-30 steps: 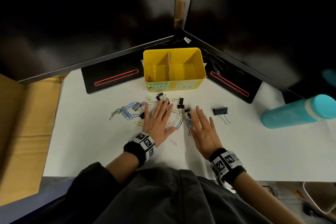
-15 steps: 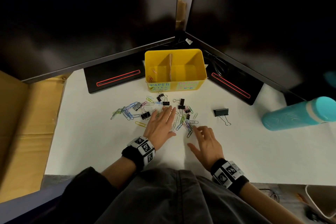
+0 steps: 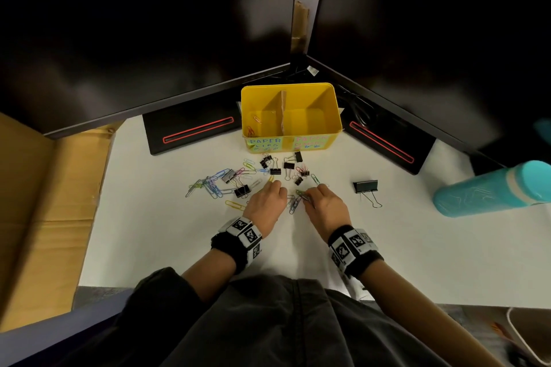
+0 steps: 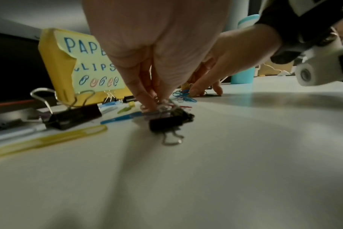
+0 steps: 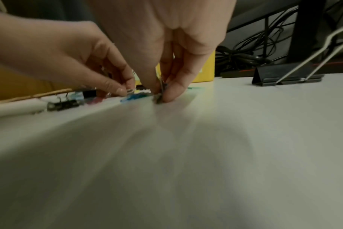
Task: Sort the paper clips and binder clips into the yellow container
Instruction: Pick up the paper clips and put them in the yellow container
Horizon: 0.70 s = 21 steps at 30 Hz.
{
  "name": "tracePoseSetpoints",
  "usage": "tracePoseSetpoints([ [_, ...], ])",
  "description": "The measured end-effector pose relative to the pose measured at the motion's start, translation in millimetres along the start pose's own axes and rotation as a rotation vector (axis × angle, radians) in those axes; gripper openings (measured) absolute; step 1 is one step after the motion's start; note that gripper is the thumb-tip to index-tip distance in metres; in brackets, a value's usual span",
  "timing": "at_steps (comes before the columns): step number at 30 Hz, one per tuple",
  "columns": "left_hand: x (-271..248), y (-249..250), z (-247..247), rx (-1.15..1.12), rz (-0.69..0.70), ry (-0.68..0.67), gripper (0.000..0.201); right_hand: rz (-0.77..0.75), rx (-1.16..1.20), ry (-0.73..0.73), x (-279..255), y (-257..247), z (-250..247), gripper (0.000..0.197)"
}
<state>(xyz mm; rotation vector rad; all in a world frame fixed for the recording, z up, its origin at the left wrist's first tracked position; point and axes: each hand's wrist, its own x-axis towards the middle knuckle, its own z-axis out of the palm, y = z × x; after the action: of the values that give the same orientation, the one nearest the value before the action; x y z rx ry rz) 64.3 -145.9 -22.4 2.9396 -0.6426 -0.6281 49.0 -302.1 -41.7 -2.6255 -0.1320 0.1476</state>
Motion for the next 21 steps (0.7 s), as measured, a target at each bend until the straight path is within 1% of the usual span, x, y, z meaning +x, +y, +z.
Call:
tracePoseSetpoints([
  [2,2.6,-1.1,-4.0,-0.009,-0.034,-0.014,0.044,0.02,0.053,0.015,3.4,2.8,-8.2,0.008],
  [4,5.9,-6.1,-6.3,-0.099,-0.098,-0.008,0.03,0.029,0.153,0.067,8.2,1.0,-20.2,0.004],
  [5,7.6,-6.3,-8.6,-0.126,-0.11,-0.006,0.022,0.035,0.205,0.105,9.7,-0.6,-28.5,0.003],
  [6,9.4,-6.2,-10.1,-0.138,-0.107,-0.006,0.018,0.037,0.261,0.143,12.0,-4.3,-37.6,0.004],
  [8,10.2,-5.9,-13.4,-0.115,-0.078,-0.025,0.022,0.053,0.41,0.187,19.2,-17.4,-55.7,0.006],
  [10,9.1,-5.9,-15.6,-0.095,-0.049,-0.031,0.027,0.088,0.574,0.185,32.9,-33.8,-70.4,0.007],
  [12,7.8,-6.7,-16.5,-0.081,-0.034,-0.026,0.027,0.081,0.661,0.173,54.4,-49.7,-79.6,0.008],
  [15,5.1,-7.0,-15.0,-0.067,-0.003,0.0,0.025,0.035,0.662,0.192,91.0,-72.7,-83.7,0.009],
  [17,3.7,-8.8,-13.1,-0.092,0.007,0.016,0.024,0.032,0.638,0.173,113.0,-84.7,-82.5,0.015],
  [19,3.8,-14.0,-11.3,-0.187,-0.009,0.043,0.016,0.054,0.638,0.071,130.5,-91.0,-78.1,0.024],
  [20,3.4,-17.7,-10.5,-0.26,-0.03,0.062,0.012,0.063,0.603,0.042,136.0,-91.1,-76.1,0.026],
  [21,3.0,-21.6,-8.9,-0.336,-0.051,0.076,0.01,0.068,0.534,0.049,139.2,-88.8,-74.9,0.027],
])
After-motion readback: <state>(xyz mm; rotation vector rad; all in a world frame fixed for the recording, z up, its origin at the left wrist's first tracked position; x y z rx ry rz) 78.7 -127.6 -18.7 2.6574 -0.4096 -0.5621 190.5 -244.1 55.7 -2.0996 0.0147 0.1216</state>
